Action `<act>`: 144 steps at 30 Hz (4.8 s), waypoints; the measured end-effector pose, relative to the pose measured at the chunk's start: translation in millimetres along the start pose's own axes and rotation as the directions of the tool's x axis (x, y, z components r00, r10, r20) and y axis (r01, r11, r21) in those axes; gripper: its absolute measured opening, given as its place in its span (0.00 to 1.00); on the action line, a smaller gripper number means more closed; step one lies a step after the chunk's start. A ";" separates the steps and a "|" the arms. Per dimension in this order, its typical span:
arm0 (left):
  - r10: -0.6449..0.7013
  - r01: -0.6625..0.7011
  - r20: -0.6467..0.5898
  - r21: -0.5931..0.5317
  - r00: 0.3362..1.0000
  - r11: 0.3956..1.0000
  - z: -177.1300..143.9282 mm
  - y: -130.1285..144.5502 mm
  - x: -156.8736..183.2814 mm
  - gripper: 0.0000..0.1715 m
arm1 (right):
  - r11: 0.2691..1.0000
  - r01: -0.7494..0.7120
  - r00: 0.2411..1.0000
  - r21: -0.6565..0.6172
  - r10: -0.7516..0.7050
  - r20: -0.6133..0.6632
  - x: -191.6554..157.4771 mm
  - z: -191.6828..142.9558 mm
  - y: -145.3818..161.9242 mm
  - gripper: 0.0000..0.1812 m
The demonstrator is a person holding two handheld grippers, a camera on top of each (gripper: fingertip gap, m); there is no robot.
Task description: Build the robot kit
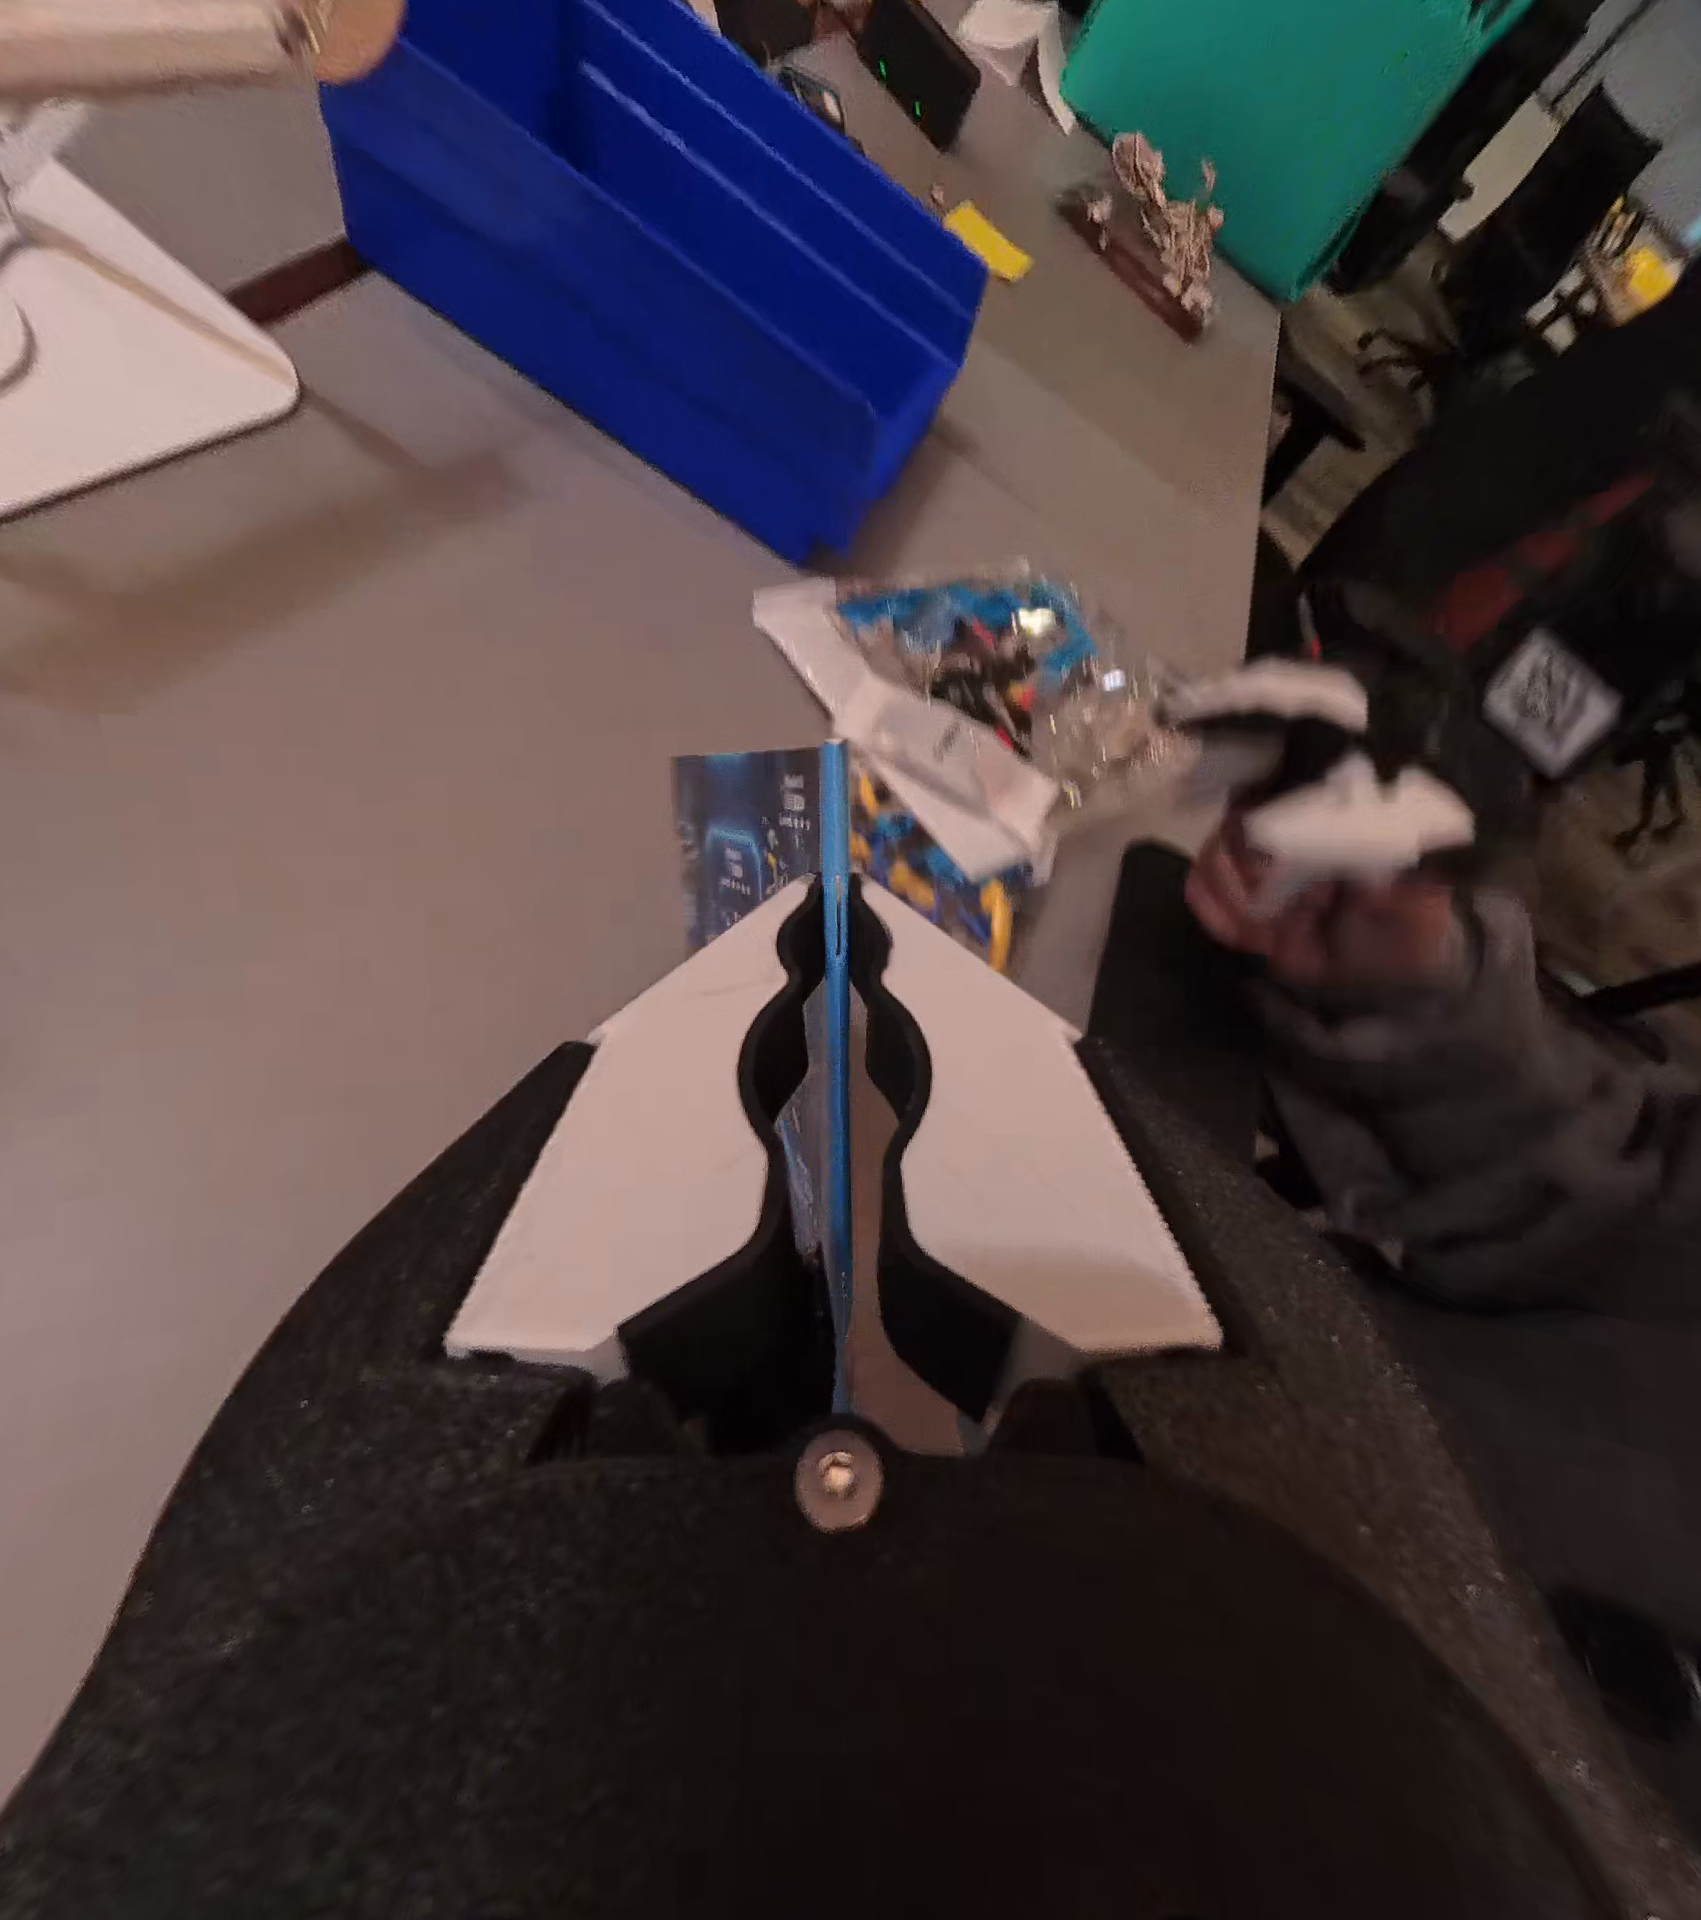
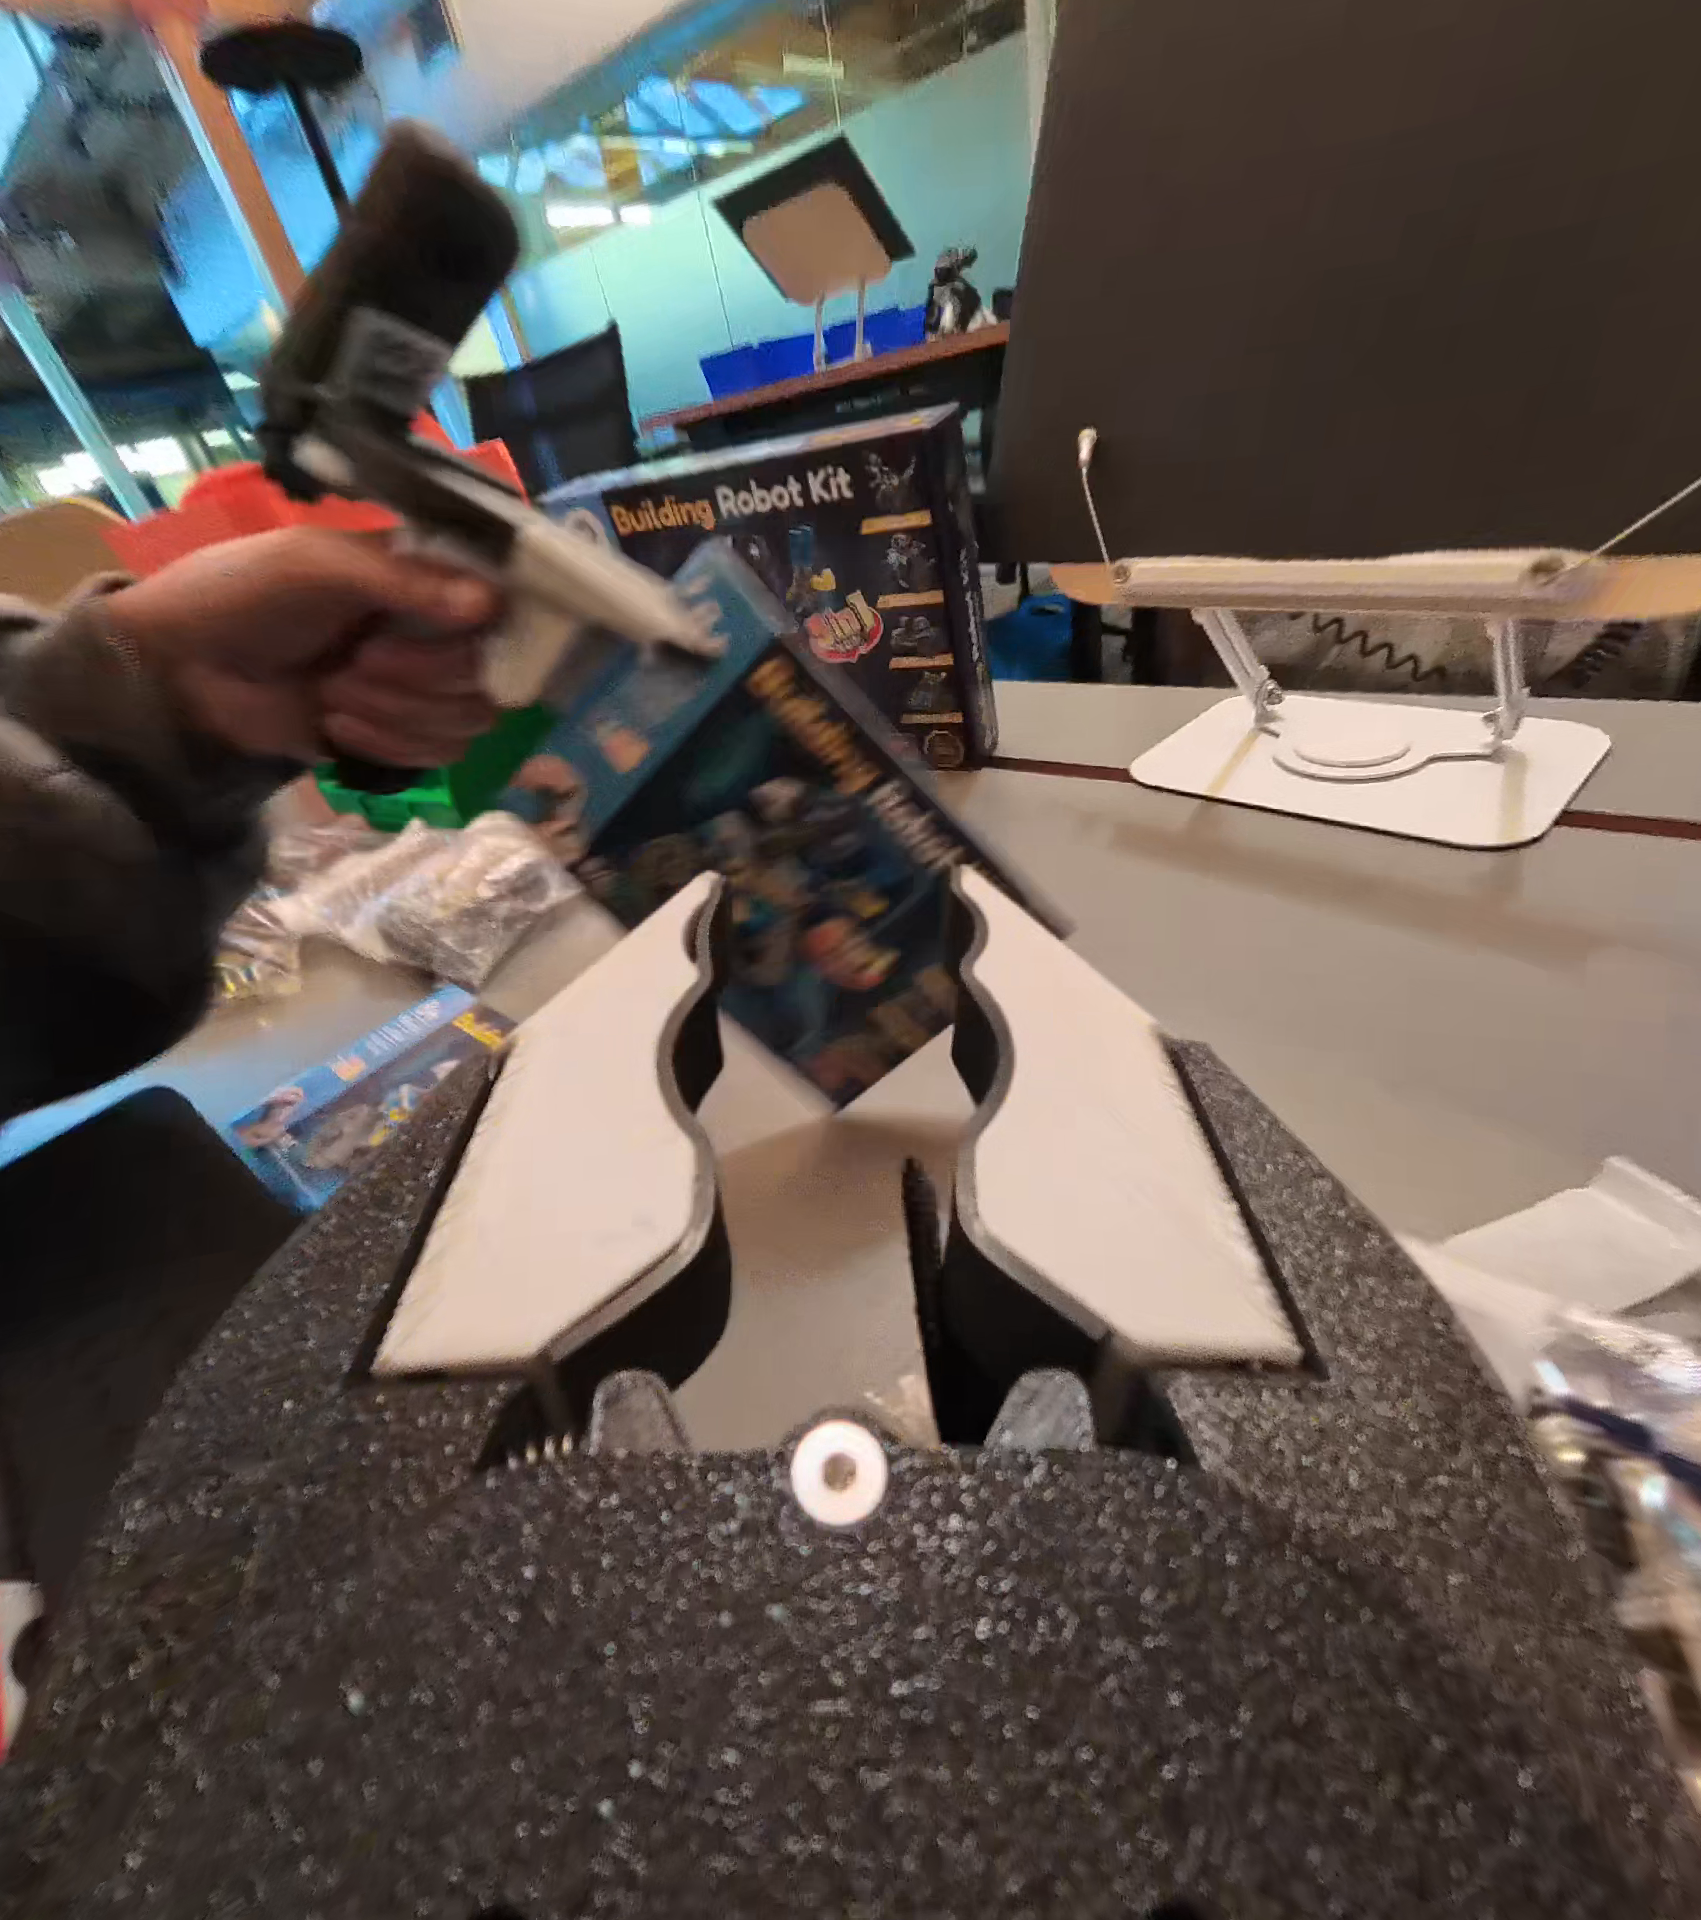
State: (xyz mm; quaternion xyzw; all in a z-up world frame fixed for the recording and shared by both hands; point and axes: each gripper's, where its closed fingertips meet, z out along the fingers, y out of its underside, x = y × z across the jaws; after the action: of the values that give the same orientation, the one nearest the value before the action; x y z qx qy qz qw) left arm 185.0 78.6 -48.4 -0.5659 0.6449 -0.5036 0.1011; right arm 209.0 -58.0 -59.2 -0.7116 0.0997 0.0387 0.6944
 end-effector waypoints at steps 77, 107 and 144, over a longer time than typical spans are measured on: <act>0.002 0.126 0.465 -0.244 0.885 0.962 -31.5 209.5 -73.3 0.30 | 0.597 0.093 0.975 -0.797 -0.217 -0.049 2.3 114.2 161.4 0.20; 0.135 -0.044 0.521 -0.182 0.843 0.982 -9.1 205.2 -74.5 0.44 | 0.886 0.124 0.976 -0.447 -0.027 0.217 -80.4 106.2 100.8 0.39; -0.015 0.048 0.551 -0.046 0.834 0.998 -26.4 200.4 -95.4 0.12 | 0.725 0.209 0.975 -0.657 -0.211 0.077 -6.8 87.3 147.5 0.50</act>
State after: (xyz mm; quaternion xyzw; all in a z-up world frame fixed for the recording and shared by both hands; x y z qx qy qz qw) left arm 73.0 142.5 -231.0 -0.6999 0.5935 -0.3025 0.2577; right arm 180.8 27.2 -205.3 -0.9175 -0.0004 -0.0082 0.3976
